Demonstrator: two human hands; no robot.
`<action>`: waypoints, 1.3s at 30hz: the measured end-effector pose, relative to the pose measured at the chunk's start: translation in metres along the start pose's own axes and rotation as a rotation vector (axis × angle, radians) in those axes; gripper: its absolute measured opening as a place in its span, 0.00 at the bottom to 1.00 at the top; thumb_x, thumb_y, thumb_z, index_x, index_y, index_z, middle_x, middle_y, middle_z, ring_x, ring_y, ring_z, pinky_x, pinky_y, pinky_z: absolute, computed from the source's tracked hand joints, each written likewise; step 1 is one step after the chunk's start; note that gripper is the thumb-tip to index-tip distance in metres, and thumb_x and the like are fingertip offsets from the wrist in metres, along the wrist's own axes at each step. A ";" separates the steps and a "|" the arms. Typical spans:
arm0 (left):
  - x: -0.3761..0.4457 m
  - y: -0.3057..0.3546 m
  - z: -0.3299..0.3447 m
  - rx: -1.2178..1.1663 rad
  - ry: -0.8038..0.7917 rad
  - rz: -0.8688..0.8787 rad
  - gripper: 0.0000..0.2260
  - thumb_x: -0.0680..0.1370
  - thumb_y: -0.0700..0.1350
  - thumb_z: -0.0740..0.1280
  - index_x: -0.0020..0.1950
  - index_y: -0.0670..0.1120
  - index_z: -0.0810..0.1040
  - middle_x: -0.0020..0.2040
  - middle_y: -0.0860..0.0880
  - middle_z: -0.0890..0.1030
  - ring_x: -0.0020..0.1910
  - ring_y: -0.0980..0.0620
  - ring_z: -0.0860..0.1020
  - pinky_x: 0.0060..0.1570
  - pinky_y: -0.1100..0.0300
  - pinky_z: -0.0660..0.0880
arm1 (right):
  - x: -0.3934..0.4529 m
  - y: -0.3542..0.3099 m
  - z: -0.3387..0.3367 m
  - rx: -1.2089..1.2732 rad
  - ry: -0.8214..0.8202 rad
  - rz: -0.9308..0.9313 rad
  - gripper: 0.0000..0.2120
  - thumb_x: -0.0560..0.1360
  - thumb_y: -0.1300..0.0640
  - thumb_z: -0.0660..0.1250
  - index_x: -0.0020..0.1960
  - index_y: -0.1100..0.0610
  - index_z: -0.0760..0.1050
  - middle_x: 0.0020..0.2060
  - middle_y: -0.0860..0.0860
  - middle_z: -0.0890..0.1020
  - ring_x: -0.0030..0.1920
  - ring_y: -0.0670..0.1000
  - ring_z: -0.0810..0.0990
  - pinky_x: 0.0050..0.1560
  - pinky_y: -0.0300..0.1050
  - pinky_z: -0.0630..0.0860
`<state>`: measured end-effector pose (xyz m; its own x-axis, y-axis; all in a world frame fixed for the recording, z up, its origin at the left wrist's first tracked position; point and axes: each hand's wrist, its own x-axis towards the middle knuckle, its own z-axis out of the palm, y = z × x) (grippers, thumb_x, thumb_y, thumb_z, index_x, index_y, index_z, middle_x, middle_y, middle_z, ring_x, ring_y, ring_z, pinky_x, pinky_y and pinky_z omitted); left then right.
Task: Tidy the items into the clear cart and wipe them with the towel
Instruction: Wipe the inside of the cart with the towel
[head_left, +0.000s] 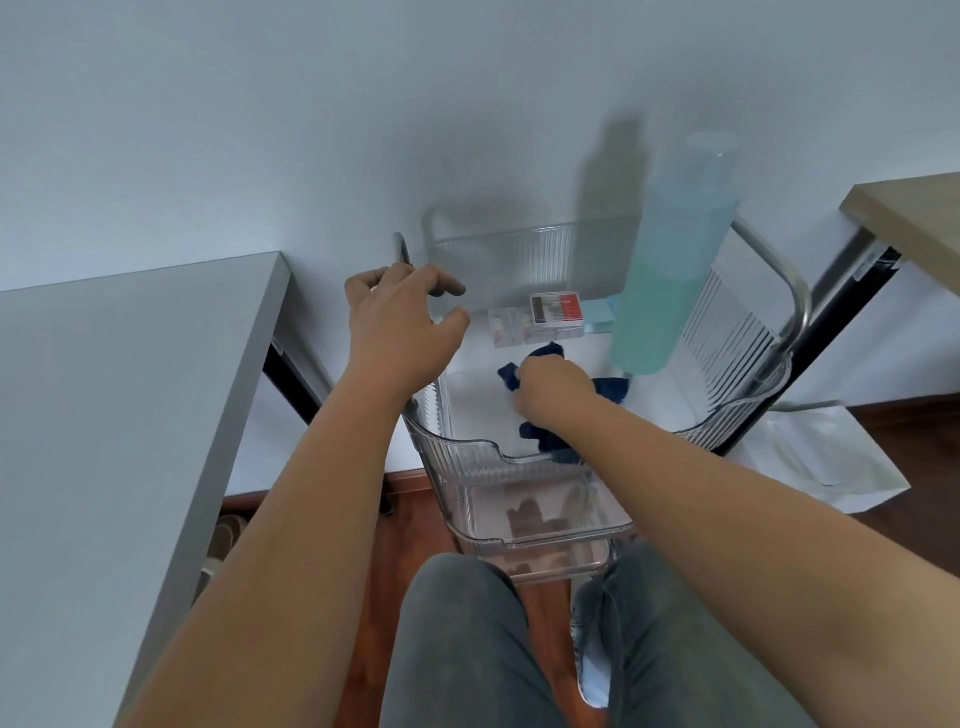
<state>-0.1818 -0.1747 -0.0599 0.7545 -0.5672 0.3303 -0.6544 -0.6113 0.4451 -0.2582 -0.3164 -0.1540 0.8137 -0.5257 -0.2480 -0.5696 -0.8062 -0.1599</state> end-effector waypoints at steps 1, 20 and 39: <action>0.000 0.000 0.001 0.000 0.006 0.004 0.10 0.76 0.53 0.66 0.57 0.59 0.79 0.51 0.60 0.73 0.65 0.47 0.62 0.58 0.63 0.56 | 0.002 -0.012 0.003 -0.007 -0.016 -0.057 0.14 0.75 0.63 0.60 0.59 0.61 0.75 0.50 0.58 0.78 0.43 0.57 0.75 0.40 0.47 0.70; -0.001 -0.002 -0.002 -0.156 -0.023 -0.039 0.09 0.79 0.51 0.63 0.56 0.58 0.80 0.54 0.58 0.76 0.63 0.51 0.60 0.58 0.61 0.56 | -0.017 0.044 -0.027 -0.064 -0.379 -0.561 0.14 0.73 0.61 0.70 0.57 0.49 0.82 0.56 0.48 0.76 0.53 0.52 0.75 0.58 0.46 0.71; 0.000 0.000 0.001 -0.357 0.034 -0.186 0.10 0.79 0.44 0.62 0.49 0.59 0.80 0.54 0.59 0.71 0.66 0.49 0.63 0.58 0.64 0.55 | -0.033 0.011 -0.024 -0.182 -0.117 -0.144 0.13 0.75 0.51 0.67 0.44 0.61 0.73 0.32 0.53 0.71 0.39 0.57 0.74 0.40 0.47 0.73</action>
<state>-0.1815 -0.1757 -0.0610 0.8637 -0.4425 0.2411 -0.4519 -0.4686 0.7590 -0.2887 -0.3142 -0.1247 0.8598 -0.3757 -0.3458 -0.4104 -0.9114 -0.0300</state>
